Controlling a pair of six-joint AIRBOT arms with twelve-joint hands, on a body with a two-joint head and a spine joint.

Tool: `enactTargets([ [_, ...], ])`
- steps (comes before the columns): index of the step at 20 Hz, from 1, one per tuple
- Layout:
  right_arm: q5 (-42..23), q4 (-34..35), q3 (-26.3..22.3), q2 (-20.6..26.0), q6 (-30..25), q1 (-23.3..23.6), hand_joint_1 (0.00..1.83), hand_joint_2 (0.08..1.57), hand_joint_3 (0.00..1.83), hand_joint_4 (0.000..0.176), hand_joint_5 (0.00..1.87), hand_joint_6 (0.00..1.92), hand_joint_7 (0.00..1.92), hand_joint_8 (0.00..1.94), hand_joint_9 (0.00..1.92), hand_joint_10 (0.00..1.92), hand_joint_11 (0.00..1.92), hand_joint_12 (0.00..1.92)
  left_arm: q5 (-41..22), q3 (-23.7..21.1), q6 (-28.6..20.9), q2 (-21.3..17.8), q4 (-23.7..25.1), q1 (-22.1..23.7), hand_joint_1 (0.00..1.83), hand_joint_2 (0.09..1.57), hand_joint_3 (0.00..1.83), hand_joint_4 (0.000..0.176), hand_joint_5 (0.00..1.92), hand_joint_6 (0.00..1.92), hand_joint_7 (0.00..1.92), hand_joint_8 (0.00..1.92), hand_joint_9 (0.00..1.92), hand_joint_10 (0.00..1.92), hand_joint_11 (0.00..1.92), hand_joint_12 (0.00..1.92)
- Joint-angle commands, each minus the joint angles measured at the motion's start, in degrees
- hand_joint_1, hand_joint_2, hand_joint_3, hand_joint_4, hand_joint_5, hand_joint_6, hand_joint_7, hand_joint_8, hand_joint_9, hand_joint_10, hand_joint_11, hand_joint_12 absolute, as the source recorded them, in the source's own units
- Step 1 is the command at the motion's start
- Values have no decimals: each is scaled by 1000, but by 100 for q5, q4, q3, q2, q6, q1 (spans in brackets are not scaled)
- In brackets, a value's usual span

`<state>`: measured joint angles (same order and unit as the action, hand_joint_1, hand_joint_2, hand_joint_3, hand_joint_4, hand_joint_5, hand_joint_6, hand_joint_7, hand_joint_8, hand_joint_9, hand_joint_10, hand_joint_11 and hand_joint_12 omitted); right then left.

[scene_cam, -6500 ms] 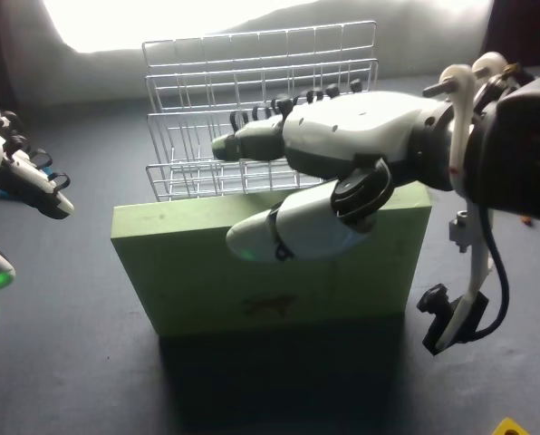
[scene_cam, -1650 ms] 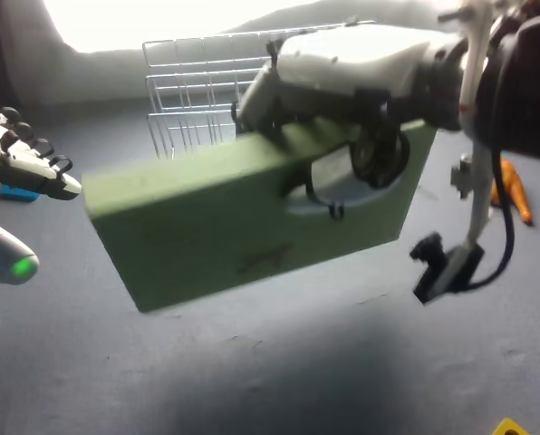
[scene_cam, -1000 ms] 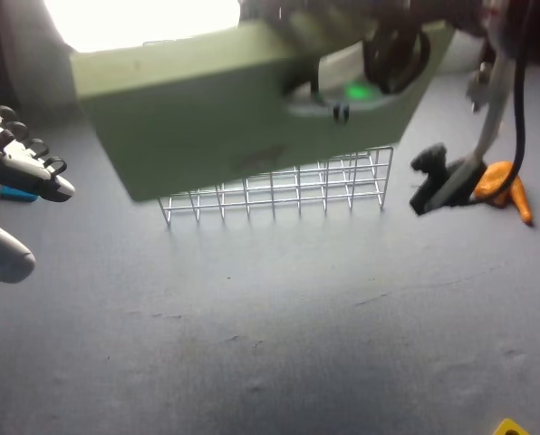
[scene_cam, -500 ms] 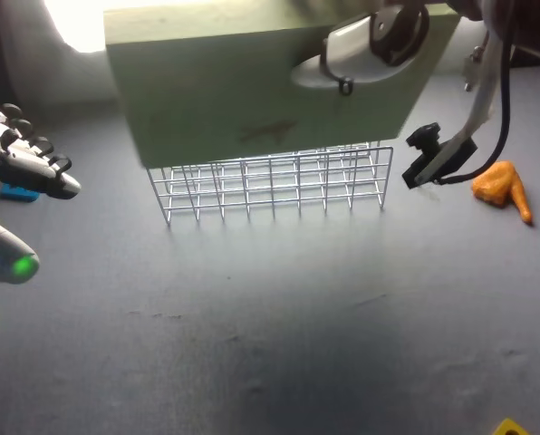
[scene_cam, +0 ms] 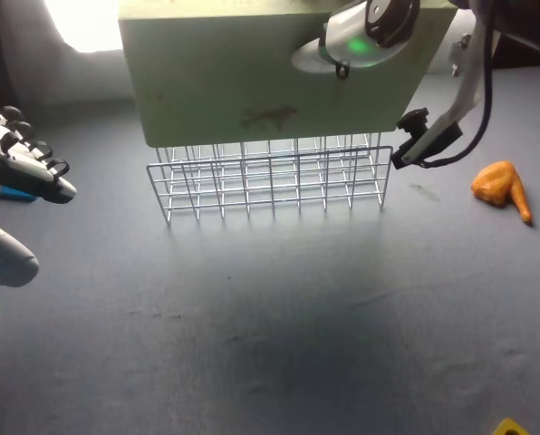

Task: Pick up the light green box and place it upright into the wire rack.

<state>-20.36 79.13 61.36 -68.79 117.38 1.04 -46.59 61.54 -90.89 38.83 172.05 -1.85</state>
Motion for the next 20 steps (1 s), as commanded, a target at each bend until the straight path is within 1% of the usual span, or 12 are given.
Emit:
enactTargets([
  [1,-183,-190,52,5,-134,29,1235,1141,0,0,1028,820,854,1335,660,1336,345,1672,379,18,17,19,53,37,0,1169,1,0,160,6,166,1,118,1,0,450],
  [2,-184,-186,94,-26,-179,12,1252,1135,0,0,1063,713,858,1379,670,1368,373,1688,379,18,17,20,53,37,0,1173,2,0,163,5,171,2,129,4,0,476],
  [3,-187,-182,131,-57,-205,-5,1328,1190,0,0,943,866,774,1456,652,1511,364,1712,379,19,17,20,53,37,0,1170,0,0,131,5,138,4,104,4,0,385],
  [4,-188,-180,153,-82,-227,-26,1347,1194,0,0,919,902,778,1427,671,1529,390,1710,379,19,17,21,53,38,0,1173,1,0,133,8,136,6,106,6,0,365],
  [5,-191,-178,169,-106,-232,-48,1265,1162,0,0,1008,817,807,1426,664,1458,440,1692,379,19,17,21,53,38,0,1177,3,0,147,14,147,10,120,13,0,361],
  [7,-201,-177,221,-166,-258,-100,1244,1164,1,0,1023,771,772,1505,627,1488,415,1733,379,18,17,21,53,38,0,1183,4,0,161,14,148,6,95,4,0,296],
  [9,-205,-174,309,-238,-309,-155,1347,1189,1,0,940,917,779,1402,668,1518,397,1708,379,9,17,21,53,38,0,1192,6,0,172,12,162,6,109,7,0,353],
  [10,-207,-173,348,-267,-308,-176,1225,1191,12,0,967,1001,677,1484,540,1428,353,1703,379,2,17,21,53,39,0,1186,3,0,169,10,152,1,101,4,0,355],
  [12,-219,-175,405,-307,-309,-221,1219,1200,6,0,954,1000,667,1532,522,1473,256,1731,379,-1,17,27,53,38,0,1191,4,0,191,13,174,6,120,9,0,401],
  [14,-225,-180,460,-358,-308,-285,1224,1160,0,0,980,899,822,1386,615,1376,299,1719,379,-1,17,27,53,38,0,1178,0,0,166,2,145,3,80,6,0,265],
  [16,-234,-184,527,-414,-310,-346,1233,1141,0,0,1035,816,845,1337,687,1303,380,1663,379,-3,17,27,53,38,0,1169,0,0,197,9,173,7,114,12,0,345],
  [20,-238,-191,645,-519,-398,-431,1230,1140,0,0,1016,847,864,1317,684,1330,385,1693,379,-3,17,29,53,38,0,1176,1,0,210,9,183,5,128,12,0,380],
])
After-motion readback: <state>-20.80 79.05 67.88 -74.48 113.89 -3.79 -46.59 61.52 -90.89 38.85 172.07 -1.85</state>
